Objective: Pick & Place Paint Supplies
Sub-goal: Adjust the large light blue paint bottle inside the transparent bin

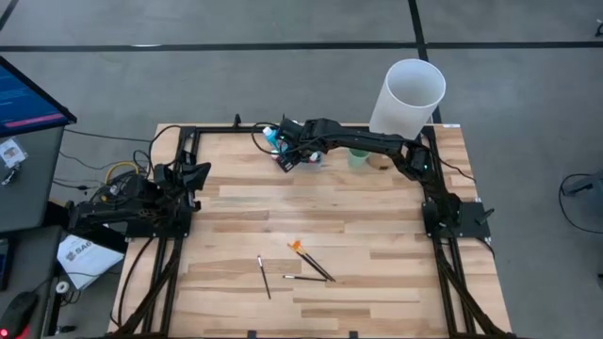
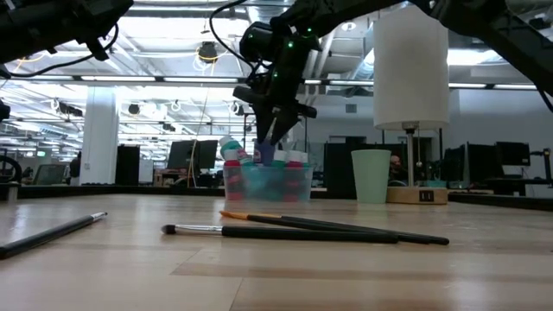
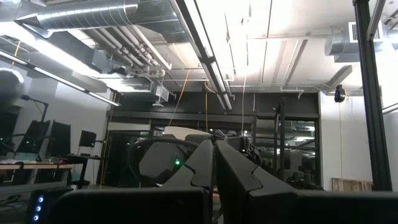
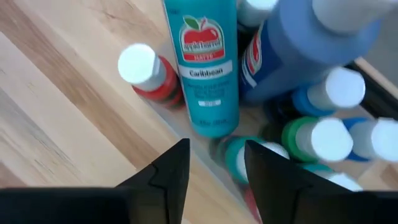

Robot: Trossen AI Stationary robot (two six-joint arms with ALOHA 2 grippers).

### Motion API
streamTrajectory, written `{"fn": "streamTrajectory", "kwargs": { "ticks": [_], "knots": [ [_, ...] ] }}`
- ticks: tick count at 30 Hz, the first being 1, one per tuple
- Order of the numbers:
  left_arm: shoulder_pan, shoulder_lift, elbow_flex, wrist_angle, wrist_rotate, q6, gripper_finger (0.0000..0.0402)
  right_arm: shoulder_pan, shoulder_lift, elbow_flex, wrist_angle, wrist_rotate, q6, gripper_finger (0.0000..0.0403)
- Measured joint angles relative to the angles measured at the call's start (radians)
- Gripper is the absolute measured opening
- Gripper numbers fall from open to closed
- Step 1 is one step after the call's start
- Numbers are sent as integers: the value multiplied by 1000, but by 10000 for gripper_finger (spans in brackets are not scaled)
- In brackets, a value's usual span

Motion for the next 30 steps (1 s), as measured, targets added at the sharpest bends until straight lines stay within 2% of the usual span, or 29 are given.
{"fn": "streamTrajectory", "kwargs": {
  "ticks": [8,19,25,30],
  "knots": [
    [0,0,0,1,0,0,2,3,0,0,83,1,-78,160],
    [0,0,0,2,0,0,2,19,0,0,450,3,-282,250],
    [0,0,0,3,0,0,2,-11,0,0,572,24,-324,257],
    [0,0,0,3,0,0,2,-29,2,0,609,-10,-349,257]
  ]
}}
